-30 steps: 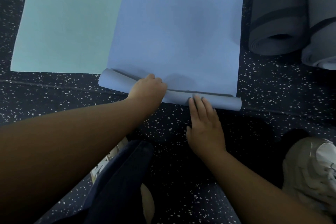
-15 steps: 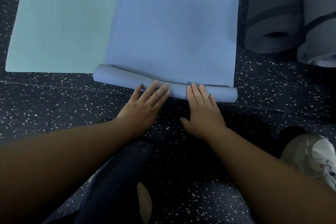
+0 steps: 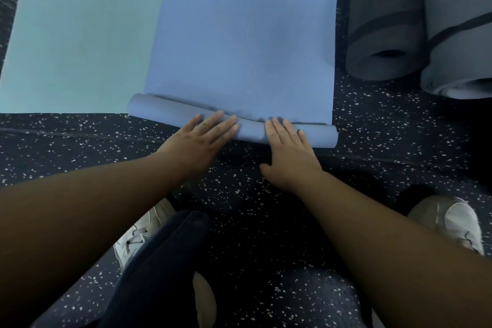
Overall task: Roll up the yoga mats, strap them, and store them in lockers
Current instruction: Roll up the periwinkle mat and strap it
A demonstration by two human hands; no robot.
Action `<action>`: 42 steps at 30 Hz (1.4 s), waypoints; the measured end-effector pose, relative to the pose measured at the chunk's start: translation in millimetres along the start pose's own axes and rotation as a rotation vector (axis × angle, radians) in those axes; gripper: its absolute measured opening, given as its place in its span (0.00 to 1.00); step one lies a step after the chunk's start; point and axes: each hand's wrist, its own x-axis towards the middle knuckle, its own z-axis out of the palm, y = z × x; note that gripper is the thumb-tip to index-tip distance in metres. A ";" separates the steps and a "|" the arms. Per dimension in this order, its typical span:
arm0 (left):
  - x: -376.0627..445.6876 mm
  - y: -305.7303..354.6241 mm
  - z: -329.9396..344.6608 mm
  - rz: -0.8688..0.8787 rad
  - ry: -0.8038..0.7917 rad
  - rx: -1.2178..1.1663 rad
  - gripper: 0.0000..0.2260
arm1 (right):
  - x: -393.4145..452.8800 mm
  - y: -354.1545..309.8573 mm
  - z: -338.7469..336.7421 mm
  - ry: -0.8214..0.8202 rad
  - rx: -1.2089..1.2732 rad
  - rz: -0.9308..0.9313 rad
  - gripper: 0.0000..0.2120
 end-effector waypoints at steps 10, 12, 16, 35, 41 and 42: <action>25.8 -10.3 -26.6 -0.114 -0.179 -0.110 0.31 | 1.6 26.0 -4.5 0.376 -0.019 -0.023 0.16; 24.6 -9.9 -34.6 -0.192 -0.161 -0.213 0.32 | 6.1 24.5 -8.4 0.359 -0.051 0.002 0.14; 21.4 -8.7 -42.4 -0.277 -0.129 -0.193 0.32 | 10.5 23.2 -14.1 0.330 -0.102 0.022 0.14; 9.5 -3.5 -33.4 -0.154 -0.013 -0.126 0.25 | -8.4 33.6 -8.5 0.235 -0.185 -0.086 0.15; -5.9 2.1 -24.5 -0.090 -0.127 -0.151 0.29 | -18.2 37.3 -3.0 0.160 -0.163 -0.128 0.14; -10.0 3.7 -21.1 -0.082 -0.124 -0.197 0.29 | -19.4 37.7 -2.1 0.130 -0.162 -0.130 0.14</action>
